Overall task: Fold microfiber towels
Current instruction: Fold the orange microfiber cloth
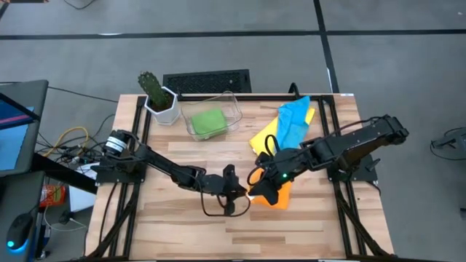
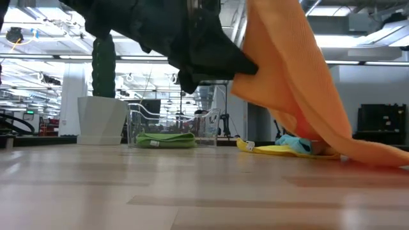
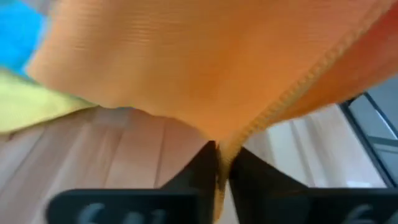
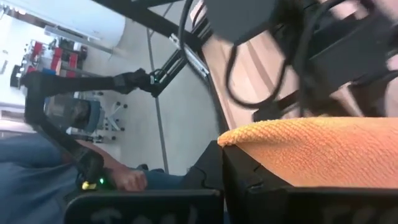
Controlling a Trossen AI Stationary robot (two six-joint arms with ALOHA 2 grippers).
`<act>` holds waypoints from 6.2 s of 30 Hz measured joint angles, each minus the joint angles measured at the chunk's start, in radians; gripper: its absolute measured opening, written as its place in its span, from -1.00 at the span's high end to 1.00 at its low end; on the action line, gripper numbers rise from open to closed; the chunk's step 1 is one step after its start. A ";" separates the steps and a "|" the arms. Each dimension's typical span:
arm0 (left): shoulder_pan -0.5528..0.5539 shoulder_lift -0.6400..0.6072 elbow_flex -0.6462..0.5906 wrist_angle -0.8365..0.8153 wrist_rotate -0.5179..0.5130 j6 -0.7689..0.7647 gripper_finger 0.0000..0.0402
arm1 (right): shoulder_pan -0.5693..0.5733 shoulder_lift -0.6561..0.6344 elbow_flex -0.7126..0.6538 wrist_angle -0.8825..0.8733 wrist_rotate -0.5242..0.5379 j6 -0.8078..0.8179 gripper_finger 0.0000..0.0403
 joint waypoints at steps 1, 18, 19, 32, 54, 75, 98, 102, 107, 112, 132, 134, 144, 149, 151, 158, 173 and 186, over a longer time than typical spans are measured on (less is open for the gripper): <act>0.005 -0.001 0.005 -0.018 0.011 -0.009 0.94 | 0.006 0.000 0.000 -0.001 -0.003 0.000 0.91; -0.002 -0.574 0.102 -0.926 -0.114 -0.160 1.00 | 0.105 -0.008 0.002 -0.281 -0.018 0.106 0.92; -0.002 -0.617 0.114 -0.949 -0.118 -0.177 1.00 | 0.106 -0.008 0.010 -0.276 -0.014 0.102 0.93; 0.005 -0.755 0.348 -1.157 -0.200 -0.132 1.00 | -0.015 -0.008 0.283 -0.423 0.063 -0.298 0.93; -0.039 -0.604 0.905 -1.475 0.153 -0.288 1.00 | -0.041 -0.002 0.513 -0.414 -0.108 -0.446 0.93; 0.066 -0.568 0.813 -1.901 -0.151 -0.130 1.00 | -0.261 0.081 0.512 -0.695 0.118 -0.609 0.93; -0.090 -0.507 0.811 -1.893 0.043 -0.138 1.00 | -0.009 0.122 0.512 -0.712 0.191 -0.605 0.94; -0.032 -0.477 0.811 -1.935 -0.014 -0.020 1.00 | -0.078 0.103 0.511 -0.730 0.202 -0.659 0.94; 0.112 -0.459 0.812 -2.000 -0.151 0.127 1.00 | -0.217 0.096 0.512 -0.761 0.213 -0.750 0.94; 0.270 -0.465 0.813 -1.966 -0.274 0.323 1.00 | -0.337 0.100 0.512 -0.751 0.279 -0.840 0.94; -0.090 -0.416 0.803 -1.962 -0.067 -0.122 1.00 | 0.068 0.204 0.512 -0.781 0.363 -0.551 0.94; -0.167 -0.394 0.769 -1.950 -0.099 -0.176 1.00 | 0.121 0.255 0.512 -0.772 0.372 -0.517 0.94; -0.330 -0.330 0.411 -1.608 0.053 -0.326 1.00 | 0.177 0.388 0.511 -0.641 0.213 -0.445 0.94; -0.367 -0.380 0.252 -1.376 0.143 -0.362 1.00 | 0.181 0.422 0.511 -0.599 0.137 -0.417 0.94; -0.380 -0.401 0.200 -1.302 0.165 -0.368 1.00 | 0.183 0.448 0.512 -0.557 0.103 -0.398 0.94; -0.414 -0.417 0.099 -1.140 0.263 -0.334 1.00 | 0.221 0.557 0.511 -0.462 -0.007 -0.299 0.94; -0.223 -0.479 0.074 -1.125 0.176 -0.108 1.00 | 0.148 0.523 0.511 -0.920 0.090 -0.374 0.94; -0.078 -0.443 -0.023 -1.102 0.152 -0.036 1.00 | 0.047 0.523 0.298 -0.753 0.056 -0.543 0.94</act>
